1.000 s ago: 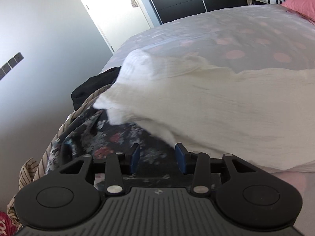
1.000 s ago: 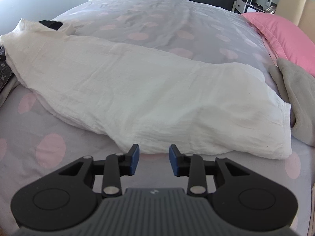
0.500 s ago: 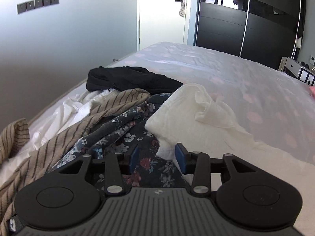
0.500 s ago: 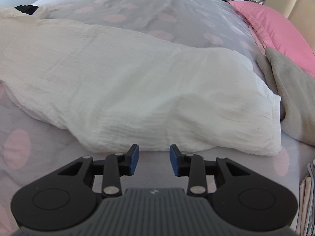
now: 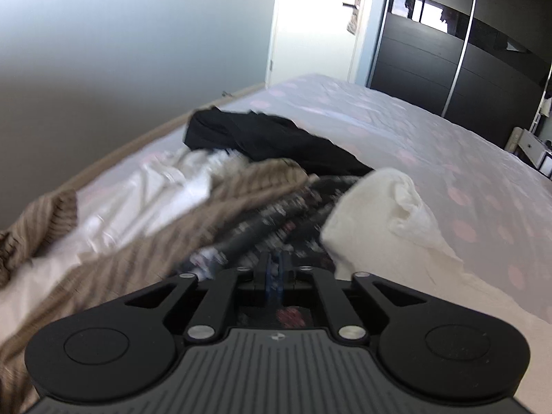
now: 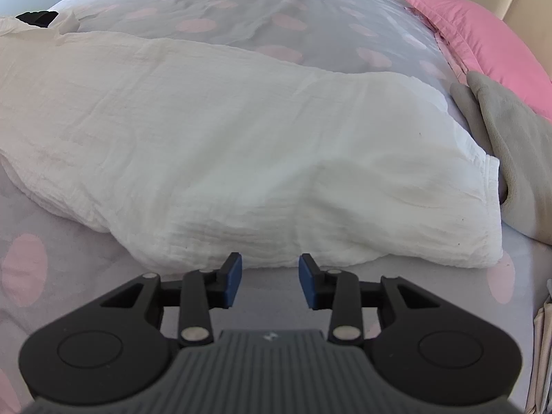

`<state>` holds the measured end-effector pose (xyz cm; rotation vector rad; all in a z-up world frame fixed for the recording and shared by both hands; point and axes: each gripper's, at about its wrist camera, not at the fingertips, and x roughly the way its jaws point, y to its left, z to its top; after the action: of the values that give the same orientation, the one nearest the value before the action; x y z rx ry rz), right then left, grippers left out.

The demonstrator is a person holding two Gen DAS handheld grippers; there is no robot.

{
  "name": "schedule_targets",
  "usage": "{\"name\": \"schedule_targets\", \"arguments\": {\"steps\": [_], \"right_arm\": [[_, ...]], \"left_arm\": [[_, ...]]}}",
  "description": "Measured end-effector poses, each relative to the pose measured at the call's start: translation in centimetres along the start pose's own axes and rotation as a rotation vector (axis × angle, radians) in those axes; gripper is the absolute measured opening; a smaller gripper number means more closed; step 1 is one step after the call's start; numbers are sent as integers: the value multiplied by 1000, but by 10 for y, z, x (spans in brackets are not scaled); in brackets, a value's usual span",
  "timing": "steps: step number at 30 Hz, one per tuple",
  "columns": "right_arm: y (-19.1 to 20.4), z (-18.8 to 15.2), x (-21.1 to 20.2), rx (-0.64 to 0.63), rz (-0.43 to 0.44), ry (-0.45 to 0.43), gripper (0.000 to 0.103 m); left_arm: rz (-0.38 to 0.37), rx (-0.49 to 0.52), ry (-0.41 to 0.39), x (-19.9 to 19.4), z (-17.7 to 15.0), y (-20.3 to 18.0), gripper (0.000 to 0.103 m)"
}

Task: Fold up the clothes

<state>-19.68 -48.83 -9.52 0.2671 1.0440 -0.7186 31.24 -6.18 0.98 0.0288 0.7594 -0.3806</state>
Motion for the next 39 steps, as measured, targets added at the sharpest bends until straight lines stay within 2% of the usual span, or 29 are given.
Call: {"name": "schedule_targets", "arguments": {"steps": [1, 2, 9, 12, 13, 14, 16, 18, 24, 26, 28, 29, 32, 35, 37, 39], "right_arm": [[0, 0, 0, 1, -1, 1, 41], [1, 0, -1, 1, -4, 2, 41], [2, 0, 1, -1, -5, 5, 42], [1, 0, 3, -3, -5, 7, 42], [1, 0, 3, -3, -5, 8, 42], [1, 0, 4, -2, -6, 12, 42], [1, -1, 5, -1, -9, 16, 42], [3, -1, 5, -4, -11, 17, 42], [0, 1, 7, -2, -21, 12, 42], [2, -2, 7, 2, -21, 14, 42], [2, -2, 4, 12, -18, 14, 42], [1, -2, 3, 17, -16, 13, 42], [-1, 1, -1, 24, -18, 2, 42], [-7, 5, 0, 53, -5, 5, 42], [-14, 11, 0, 88, 11, 5, 42], [-18, 16, -1, 106, 1, -6, 42]], "left_arm": [[-12, 15, 5, 1, -2, -4, 32], [-25, 30, 9, 3, -5, -9, 35], [-69, 35, 28, 16, -14, -26, 36], [-95, 6, 5, 15, -12, -27, 24], [-106, -6, -1, 15, -11, -26, 11], [-116, -14, -5, 15, -11, -26, 5], [-126, -14, -12, 12, -9, -26, 0], [-115, 0, -15, 7, -4, -27, 0], [32, 54, 9, 4, 4, -20, 0], [85, 72, 19, 3, 7, -17, 3], [119, 100, 0, 1, 8, -19, 20], [117, 113, -23, -3, 9, -22, 23], [70, 140, -77, -15, 15, -33, 28], [-24, 170, -46, -9, 17, -55, 30], [-36, 200, -24, 3, 16, -72, 35], [-36, 231, 1, 18, 16, -89, 35]]}}
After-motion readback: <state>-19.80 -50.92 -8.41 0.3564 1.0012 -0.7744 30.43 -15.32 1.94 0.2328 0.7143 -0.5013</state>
